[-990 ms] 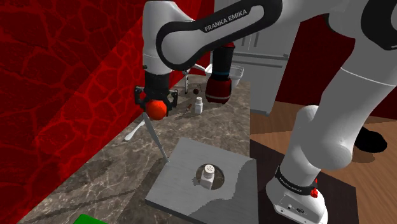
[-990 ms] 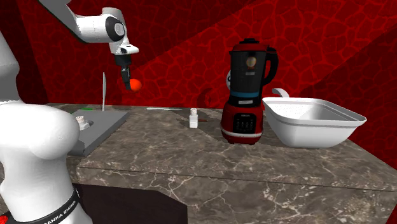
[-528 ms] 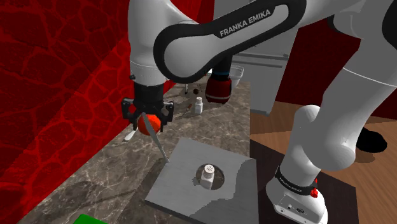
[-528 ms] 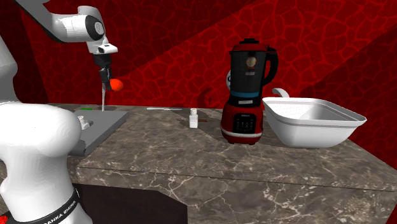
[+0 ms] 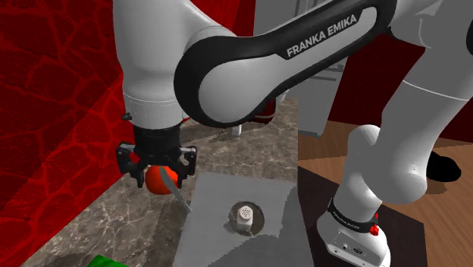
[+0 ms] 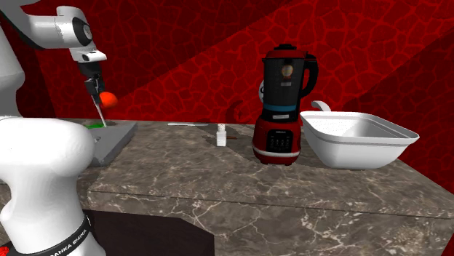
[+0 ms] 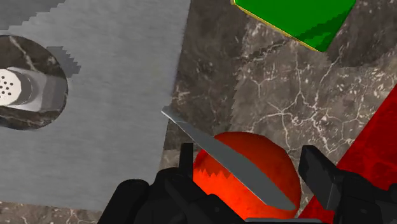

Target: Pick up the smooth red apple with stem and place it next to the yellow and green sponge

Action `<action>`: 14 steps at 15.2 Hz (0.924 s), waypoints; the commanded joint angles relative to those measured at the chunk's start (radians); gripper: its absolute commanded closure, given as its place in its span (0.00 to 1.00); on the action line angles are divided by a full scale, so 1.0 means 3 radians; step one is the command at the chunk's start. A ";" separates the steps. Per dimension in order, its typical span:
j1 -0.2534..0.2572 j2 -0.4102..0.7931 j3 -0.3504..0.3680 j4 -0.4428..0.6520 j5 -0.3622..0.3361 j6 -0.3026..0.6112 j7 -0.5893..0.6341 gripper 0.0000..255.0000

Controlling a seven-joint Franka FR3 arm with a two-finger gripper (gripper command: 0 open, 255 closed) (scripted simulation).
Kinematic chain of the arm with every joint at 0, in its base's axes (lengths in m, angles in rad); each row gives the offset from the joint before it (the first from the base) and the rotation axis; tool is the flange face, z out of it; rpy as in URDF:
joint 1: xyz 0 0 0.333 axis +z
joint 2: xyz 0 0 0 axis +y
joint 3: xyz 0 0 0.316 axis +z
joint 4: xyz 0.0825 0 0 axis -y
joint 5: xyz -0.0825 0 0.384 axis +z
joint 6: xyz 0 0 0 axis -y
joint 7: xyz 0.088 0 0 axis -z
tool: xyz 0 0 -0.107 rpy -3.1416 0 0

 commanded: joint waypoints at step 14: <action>0.0603 0.0909 0.0656 0.0997 -0.0645 -0.0338 0.1492 1.00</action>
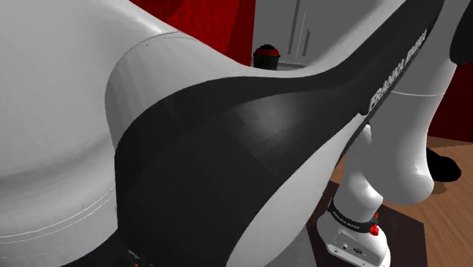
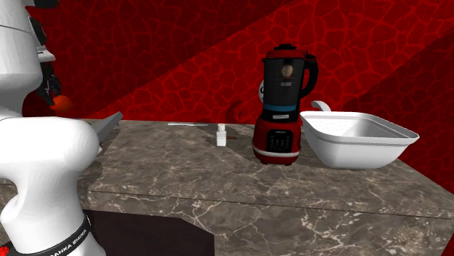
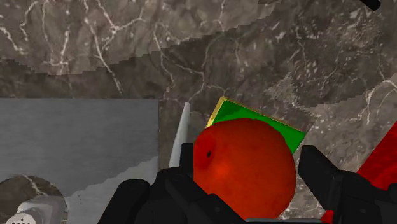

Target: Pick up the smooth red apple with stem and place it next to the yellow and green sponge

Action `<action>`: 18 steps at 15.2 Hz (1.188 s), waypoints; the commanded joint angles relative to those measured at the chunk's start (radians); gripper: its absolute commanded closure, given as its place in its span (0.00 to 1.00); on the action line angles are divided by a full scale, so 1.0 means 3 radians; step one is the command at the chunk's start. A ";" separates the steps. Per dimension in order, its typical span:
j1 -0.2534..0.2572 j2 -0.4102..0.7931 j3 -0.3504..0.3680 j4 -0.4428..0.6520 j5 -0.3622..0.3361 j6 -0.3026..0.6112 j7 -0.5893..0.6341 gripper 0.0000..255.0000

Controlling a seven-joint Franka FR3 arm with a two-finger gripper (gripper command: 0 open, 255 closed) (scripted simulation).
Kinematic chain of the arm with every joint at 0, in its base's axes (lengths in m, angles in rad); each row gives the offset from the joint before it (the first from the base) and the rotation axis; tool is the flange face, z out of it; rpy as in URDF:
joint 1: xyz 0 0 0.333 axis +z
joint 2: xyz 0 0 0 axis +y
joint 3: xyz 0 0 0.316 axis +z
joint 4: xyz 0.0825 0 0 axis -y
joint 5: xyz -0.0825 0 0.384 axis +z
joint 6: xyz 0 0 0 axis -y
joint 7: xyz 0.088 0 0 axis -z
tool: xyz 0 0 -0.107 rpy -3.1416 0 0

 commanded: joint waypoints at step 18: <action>0.0487 0.0775 0.0056 0.0401 -0.0577 0.0131 0.0753 1.00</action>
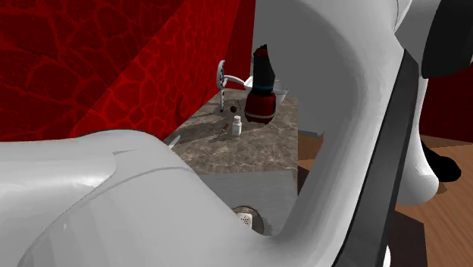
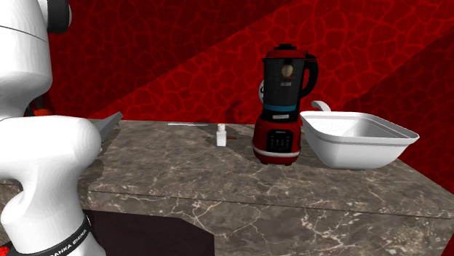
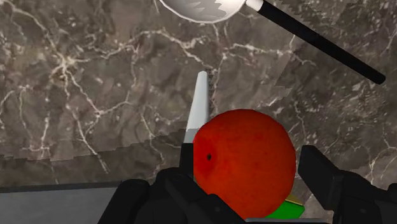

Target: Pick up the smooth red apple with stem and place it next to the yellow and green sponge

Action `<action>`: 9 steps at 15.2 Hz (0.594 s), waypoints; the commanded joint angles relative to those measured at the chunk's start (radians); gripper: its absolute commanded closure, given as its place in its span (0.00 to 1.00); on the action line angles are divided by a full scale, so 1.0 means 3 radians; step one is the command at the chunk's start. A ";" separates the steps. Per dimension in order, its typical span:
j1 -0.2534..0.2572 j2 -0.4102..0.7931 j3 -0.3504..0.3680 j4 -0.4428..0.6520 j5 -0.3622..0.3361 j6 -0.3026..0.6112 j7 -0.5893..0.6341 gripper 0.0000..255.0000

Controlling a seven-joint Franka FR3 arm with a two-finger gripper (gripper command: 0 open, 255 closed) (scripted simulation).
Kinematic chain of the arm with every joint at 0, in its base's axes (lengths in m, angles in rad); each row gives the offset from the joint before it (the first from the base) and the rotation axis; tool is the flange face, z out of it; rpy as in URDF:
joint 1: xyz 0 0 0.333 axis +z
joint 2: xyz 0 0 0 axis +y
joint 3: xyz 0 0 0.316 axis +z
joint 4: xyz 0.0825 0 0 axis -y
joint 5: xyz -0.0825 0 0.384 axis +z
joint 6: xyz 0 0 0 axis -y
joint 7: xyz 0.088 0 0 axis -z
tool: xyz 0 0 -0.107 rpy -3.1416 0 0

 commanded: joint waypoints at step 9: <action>0.0041 0.0182 -0.0077 -0.0217 -0.0172 0.0358 0.0140 1.00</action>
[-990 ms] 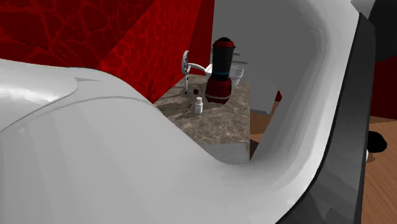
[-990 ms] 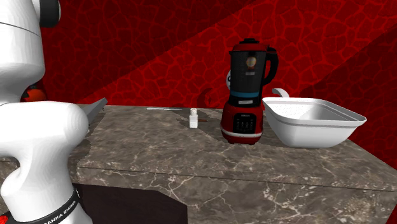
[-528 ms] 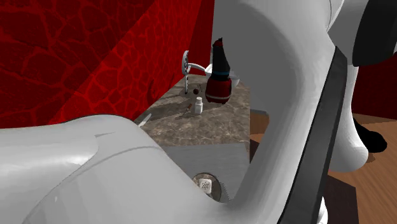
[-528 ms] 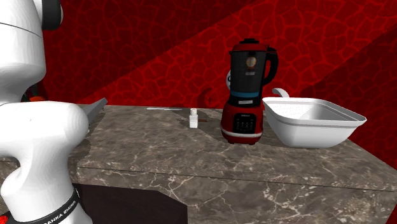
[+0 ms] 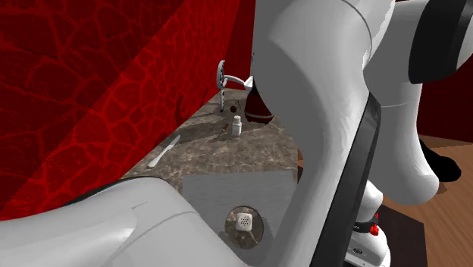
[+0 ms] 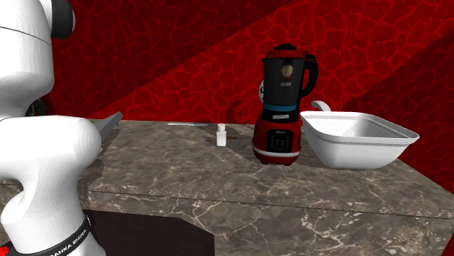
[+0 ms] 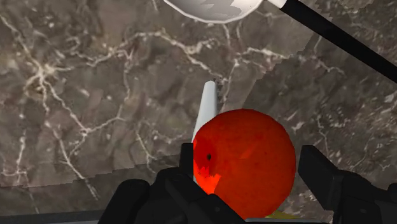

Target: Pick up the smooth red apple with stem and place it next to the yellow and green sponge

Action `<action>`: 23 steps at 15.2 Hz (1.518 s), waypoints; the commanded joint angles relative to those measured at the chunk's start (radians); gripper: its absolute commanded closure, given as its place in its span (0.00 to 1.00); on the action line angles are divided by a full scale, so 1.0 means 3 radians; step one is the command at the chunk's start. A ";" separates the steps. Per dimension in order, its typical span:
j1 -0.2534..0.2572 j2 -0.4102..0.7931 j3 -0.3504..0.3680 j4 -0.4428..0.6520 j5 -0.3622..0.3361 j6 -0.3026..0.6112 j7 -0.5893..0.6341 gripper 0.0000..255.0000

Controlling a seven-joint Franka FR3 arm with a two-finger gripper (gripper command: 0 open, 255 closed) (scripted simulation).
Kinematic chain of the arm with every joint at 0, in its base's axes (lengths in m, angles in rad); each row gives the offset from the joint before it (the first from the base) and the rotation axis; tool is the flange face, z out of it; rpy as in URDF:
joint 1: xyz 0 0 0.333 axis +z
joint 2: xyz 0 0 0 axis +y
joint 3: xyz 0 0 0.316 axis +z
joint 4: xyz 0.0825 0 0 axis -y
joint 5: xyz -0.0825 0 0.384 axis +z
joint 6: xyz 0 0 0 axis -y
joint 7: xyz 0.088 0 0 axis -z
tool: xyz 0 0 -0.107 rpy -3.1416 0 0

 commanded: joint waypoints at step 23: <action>-0.0018 -0.0114 0.0051 0.0000 0.0076 -0.0096 -0.0020 0.00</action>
